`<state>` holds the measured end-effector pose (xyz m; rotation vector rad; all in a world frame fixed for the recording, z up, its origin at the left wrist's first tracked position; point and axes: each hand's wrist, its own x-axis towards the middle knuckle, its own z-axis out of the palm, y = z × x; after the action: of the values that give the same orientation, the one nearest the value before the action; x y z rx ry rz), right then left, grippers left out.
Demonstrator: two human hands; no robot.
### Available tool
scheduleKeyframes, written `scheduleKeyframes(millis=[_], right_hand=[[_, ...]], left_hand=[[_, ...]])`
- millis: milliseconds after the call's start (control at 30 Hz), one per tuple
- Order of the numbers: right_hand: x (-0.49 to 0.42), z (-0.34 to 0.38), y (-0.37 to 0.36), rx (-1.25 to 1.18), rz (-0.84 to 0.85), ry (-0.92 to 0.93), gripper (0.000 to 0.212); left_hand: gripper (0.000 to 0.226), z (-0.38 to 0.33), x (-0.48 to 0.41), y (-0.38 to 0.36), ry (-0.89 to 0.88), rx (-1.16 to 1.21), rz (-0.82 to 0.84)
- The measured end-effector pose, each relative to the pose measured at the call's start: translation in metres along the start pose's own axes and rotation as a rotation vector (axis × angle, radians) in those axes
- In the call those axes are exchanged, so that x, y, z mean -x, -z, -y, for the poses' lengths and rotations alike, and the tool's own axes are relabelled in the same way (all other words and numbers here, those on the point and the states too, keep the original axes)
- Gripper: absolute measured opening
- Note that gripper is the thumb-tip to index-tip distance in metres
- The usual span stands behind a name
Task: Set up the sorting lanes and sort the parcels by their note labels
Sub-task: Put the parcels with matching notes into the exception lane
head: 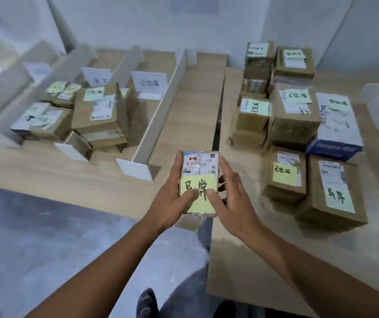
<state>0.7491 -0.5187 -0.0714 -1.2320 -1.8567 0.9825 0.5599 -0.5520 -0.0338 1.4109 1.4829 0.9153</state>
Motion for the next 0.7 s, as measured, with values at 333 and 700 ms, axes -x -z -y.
scheduleKeyframes(millis=[333,700], right_hand=[[-0.066,0.171,-0.248,0.005,0.241,0.258,0.077],[-0.173,0.279,-0.422,-0.07,0.213,0.203,0.073]], left_hand=[[0.089,0.078,0.106,0.27,0.021,0.028,-0.35],[0.089,0.137,0.065,0.49,0.004,-0.103,-0.379]])
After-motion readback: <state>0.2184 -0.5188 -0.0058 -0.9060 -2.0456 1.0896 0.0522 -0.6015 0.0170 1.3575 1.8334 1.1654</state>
